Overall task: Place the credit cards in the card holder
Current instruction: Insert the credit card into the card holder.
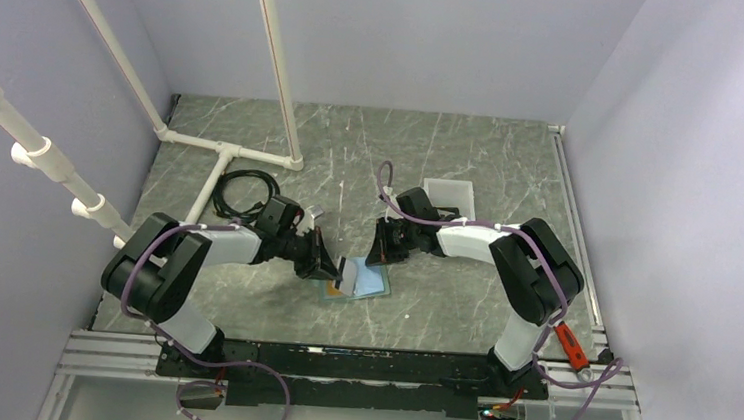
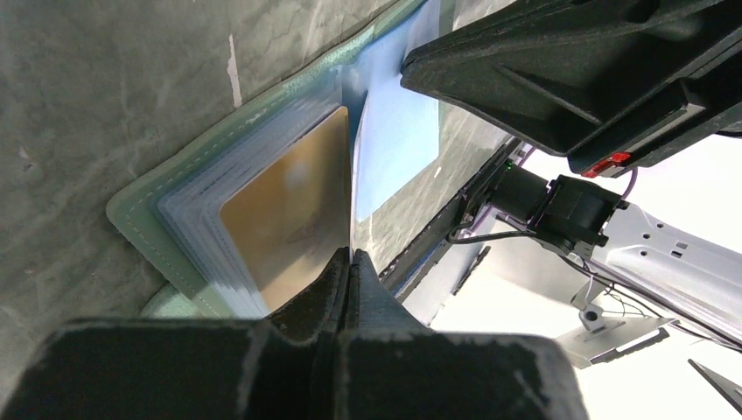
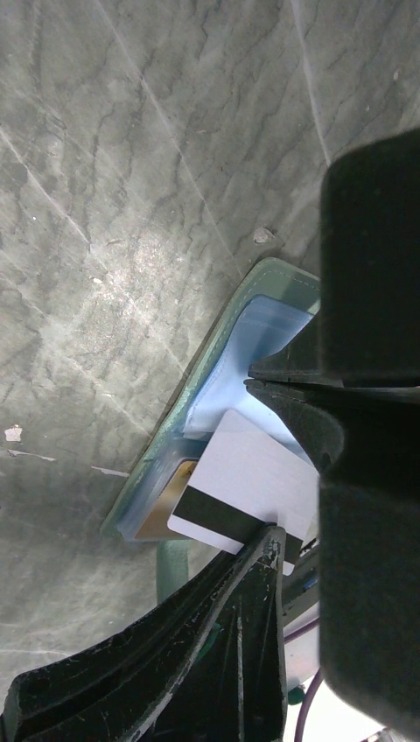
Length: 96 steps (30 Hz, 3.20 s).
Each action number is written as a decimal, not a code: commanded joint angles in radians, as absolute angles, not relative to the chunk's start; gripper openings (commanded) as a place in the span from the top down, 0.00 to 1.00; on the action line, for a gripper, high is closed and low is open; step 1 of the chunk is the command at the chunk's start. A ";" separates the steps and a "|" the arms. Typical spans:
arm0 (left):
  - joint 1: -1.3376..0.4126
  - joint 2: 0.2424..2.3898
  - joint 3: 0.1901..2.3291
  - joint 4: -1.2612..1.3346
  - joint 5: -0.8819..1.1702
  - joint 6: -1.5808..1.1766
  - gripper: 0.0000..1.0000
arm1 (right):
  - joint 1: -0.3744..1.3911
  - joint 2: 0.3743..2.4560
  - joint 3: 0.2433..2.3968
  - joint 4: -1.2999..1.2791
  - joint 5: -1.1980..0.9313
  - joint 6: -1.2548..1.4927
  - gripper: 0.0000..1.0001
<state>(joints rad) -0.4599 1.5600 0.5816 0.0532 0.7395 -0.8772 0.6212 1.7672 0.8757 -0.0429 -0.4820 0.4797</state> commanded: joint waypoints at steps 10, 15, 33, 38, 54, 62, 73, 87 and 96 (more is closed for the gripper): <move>-0.472 1.568 0.511 0.235 0.735 -0.962 1.00 | 0.623 1.735 0.838 -0.076 -0.430 0.480 1.00; -0.490 1.581 0.504 0.267 0.713 -0.987 1.00 | 0.623 1.678 0.851 -0.167 -0.391 0.456 0.92; -0.565 1.560 0.430 0.406 0.567 -1.087 1.00 | 0.624 1.667 0.736 -0.117 -0.439 0.470 0.94; -0.569 1.528 0.418 0.394 0.522 -1.086 1.00 | 0.624 1.679 0.730 -0.106 -0.446 0.470 0.95; -0.577 1.576 0.404 0.501 0.540 -1.149 1.00 | 0.626 1.677 0.733 -0.103 -0.442 0.479 0.98; -0.583 1.607 0.383 0.566 0.549 -1.188 1.00 | 0.627 1.681 0.729 -0.091 -0.448 0.486 0.99; -0.606 1.658 0.351 0.664 0.508 -1.264 1.00 | 0.634 1.684 0.732 -0.087 -0.455 0.496 1.00; -0.688 1.582 0.362 0.535 0.404 -1.285 0.60 | 0.635 1.685 0.735 -0.100 -0.453 0.485 1.00; -0.693 1.412 0.470 0.135 0.282 -1.139 0.48 | 0.635 1.680 0.724 -0.091 -0.452 0.488 1.00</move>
